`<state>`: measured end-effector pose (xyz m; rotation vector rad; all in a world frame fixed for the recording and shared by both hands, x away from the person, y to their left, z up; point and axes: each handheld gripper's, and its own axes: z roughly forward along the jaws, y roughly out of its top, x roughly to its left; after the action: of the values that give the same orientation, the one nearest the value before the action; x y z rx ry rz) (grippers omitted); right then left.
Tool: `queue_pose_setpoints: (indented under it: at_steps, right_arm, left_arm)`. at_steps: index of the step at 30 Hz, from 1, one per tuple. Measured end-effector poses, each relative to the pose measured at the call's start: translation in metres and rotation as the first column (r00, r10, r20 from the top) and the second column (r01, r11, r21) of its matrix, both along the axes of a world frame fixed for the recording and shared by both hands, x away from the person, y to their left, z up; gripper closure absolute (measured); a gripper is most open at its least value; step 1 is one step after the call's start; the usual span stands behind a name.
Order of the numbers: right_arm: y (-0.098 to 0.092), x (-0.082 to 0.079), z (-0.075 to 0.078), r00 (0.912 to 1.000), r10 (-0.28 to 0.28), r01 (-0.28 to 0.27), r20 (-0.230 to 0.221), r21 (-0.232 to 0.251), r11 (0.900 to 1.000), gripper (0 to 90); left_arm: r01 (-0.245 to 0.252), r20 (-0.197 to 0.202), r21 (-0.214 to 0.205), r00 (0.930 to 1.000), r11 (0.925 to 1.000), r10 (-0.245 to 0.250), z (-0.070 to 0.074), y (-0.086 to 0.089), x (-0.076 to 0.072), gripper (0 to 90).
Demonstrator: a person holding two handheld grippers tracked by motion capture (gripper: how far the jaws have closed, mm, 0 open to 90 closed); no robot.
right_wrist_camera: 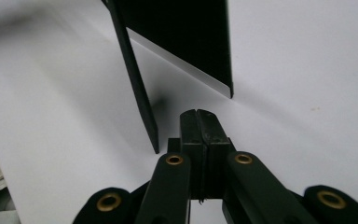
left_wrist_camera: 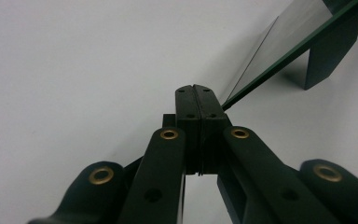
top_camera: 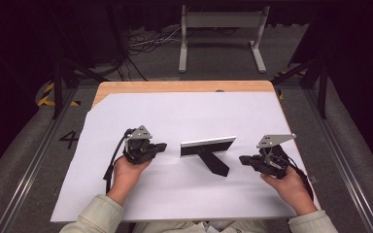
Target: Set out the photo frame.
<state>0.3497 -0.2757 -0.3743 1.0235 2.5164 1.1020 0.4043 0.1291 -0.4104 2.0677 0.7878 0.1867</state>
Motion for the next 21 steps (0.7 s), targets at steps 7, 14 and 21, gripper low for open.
queue_pose_setpoints:
  at_steps: [7,14,21]
  right_arm:
    - [-0.009,0.002,0.0,0.9994,-0.034,0.034,0.005,0.01,0.9994,89.8]
    - [-0.015,0.003,0.0,0.9983,-0.059,0.059,0.003,0.021,0.998,89.9]
    - [-0.018,0.002,0.001,0.9978,-0.066,0.065,0.003,0.027,0.9975,89.8]
  left_arm:
    - [-0.014,-0.015,-0.005,0.9998,0.9999,0.014,-0.002,-0.004,0.002,89.9]
    - [-0.009,-0.046,0.008,0.9989,0.9999,0.01,-0.007,-0.012,0.006,90.0]
    - [0.003,-0.105,-0.009,0.9944,1.0,-0.003,-0.015,-0.025,0.015,90.0]
